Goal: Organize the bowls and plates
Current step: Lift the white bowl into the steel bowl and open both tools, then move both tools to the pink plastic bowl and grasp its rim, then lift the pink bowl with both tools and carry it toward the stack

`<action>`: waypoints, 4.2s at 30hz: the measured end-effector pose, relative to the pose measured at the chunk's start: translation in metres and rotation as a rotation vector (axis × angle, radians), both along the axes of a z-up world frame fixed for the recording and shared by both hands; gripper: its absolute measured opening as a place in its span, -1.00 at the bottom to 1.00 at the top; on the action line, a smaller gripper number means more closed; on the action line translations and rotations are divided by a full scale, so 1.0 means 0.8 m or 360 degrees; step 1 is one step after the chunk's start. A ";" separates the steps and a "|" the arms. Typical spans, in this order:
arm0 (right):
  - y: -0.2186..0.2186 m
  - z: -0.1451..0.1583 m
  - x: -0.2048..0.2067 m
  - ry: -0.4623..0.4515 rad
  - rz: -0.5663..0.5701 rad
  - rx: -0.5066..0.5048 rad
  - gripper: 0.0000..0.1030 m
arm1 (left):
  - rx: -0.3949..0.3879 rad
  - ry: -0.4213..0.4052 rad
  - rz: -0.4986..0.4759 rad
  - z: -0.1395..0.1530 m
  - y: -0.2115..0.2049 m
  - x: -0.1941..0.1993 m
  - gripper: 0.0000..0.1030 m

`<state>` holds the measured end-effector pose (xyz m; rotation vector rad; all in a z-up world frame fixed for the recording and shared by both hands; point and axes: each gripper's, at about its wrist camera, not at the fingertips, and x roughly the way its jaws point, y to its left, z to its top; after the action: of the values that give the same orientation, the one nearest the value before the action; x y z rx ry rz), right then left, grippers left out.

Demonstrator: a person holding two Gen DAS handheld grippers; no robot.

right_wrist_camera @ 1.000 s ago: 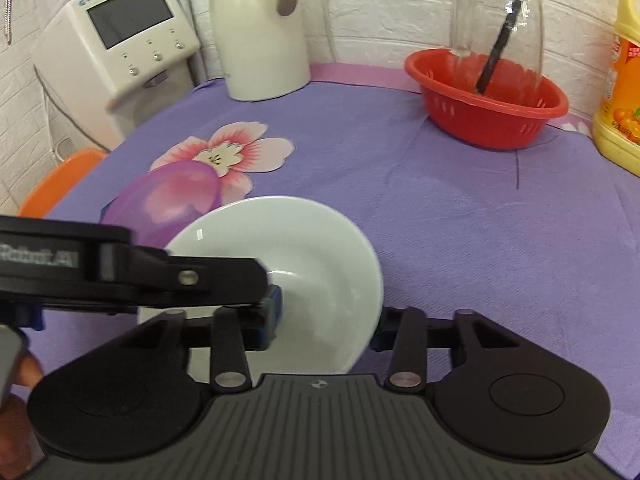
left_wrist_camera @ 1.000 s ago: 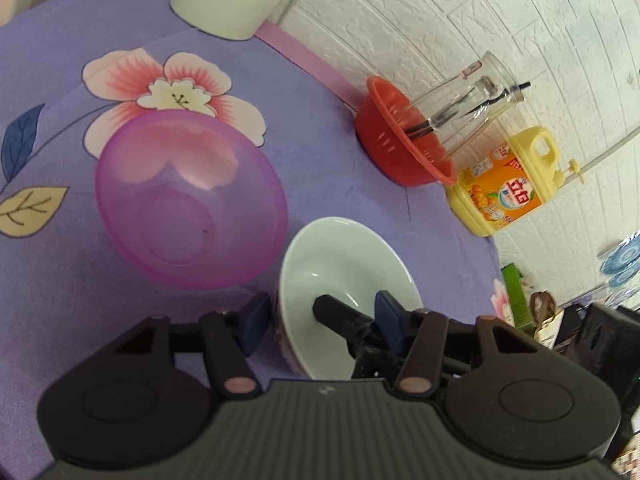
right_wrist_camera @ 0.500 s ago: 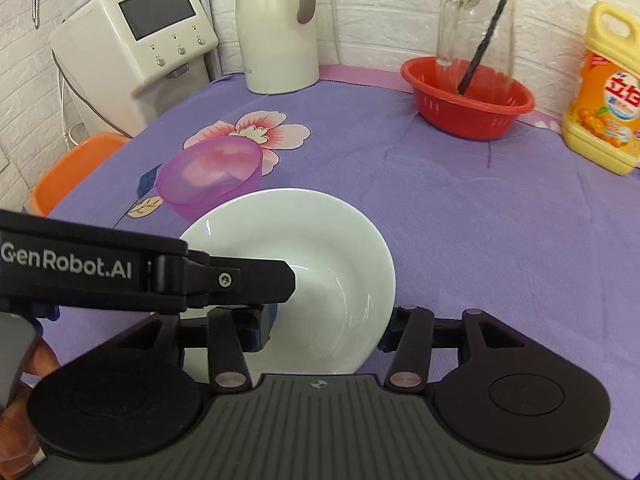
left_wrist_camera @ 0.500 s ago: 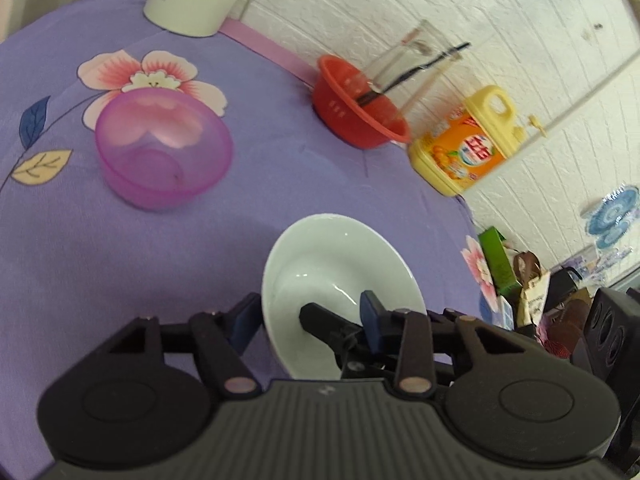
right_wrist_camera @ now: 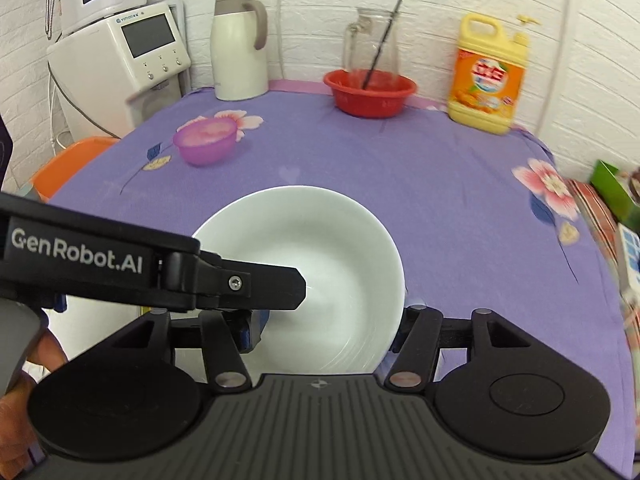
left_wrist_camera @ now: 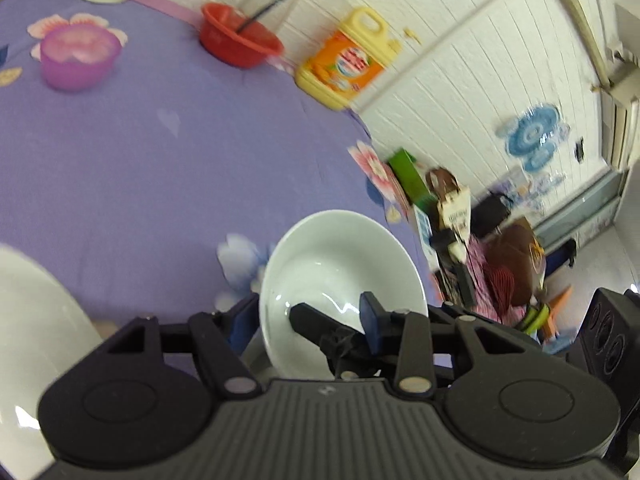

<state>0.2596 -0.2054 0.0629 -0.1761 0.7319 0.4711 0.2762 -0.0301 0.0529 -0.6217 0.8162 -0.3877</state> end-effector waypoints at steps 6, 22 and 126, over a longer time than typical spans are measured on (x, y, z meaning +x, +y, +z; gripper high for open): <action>-0.028 -0.026 -0.042 0.0059 -0.0062 0.0058 0.93 | 0.0087 0.0030 -0.0088 -0.020 -0.031 -0.038 -0.24; -0.050 -0.037 -0.049 0.0068 -0.0074 0.0179 0.91 | 0.0256 -0.0145 -0.0089 -0.014 -0.024 -0.050 0.21; 0.325 -0.071 0.272 0.0154 0.0438 0.0067 0.98 | 0.0452 -0.0007 0.0541 -0.073 0.305 0.241 -0.39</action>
<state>0.4771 0.0544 0.0064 -0.2172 0.7960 0.7608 0.4691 0.2135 -0.0057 -0.4813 0.7287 0.0376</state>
